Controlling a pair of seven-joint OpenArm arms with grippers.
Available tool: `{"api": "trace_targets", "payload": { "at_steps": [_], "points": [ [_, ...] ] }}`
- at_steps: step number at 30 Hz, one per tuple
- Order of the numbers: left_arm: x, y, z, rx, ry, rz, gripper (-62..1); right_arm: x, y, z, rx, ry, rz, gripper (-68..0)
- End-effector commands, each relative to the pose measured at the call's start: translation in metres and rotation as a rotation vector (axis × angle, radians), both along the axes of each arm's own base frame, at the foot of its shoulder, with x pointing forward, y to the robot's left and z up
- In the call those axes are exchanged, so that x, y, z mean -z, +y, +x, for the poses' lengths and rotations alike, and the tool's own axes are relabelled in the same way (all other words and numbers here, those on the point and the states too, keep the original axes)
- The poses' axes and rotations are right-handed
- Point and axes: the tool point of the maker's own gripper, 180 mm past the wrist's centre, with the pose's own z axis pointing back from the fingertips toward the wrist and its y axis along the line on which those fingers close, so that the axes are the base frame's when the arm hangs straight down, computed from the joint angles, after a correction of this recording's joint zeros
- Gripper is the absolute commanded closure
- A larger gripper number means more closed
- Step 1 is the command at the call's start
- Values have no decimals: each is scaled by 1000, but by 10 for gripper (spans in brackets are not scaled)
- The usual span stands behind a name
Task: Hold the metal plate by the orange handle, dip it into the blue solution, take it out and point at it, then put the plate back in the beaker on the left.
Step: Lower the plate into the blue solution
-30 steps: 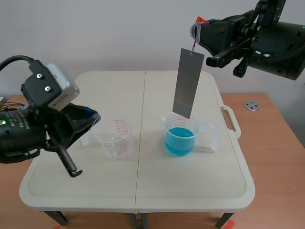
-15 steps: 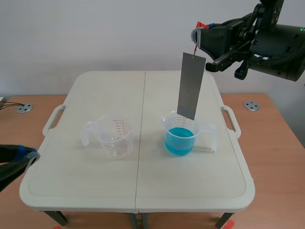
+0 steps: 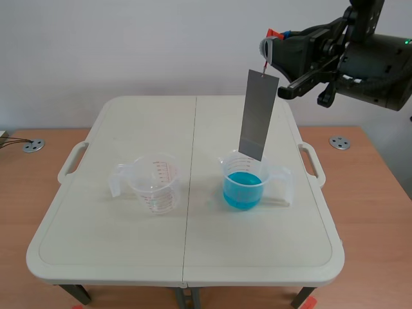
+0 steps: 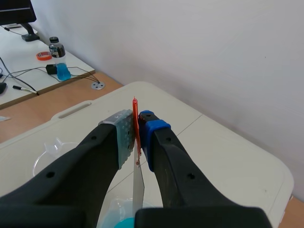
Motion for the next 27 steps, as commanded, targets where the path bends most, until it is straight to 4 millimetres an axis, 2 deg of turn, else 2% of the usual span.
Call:
{"api": "trace_targets", "payload": {
  "at_steps": [1, 9, 27],
  "points": [
    [-5, 0, 2, -24, -23, -21, -21, -5, -2, 2, -3, -23, 19, -15],
    [-2, 1, -6, -38, 1, -22, -21, 21, 7, 3, -26, 10, 3, -15],
    [-2, 1, -6, -37, 0, -24, -21, 77, 5, 4, -22, 61, -21, -15]
  ]
}}
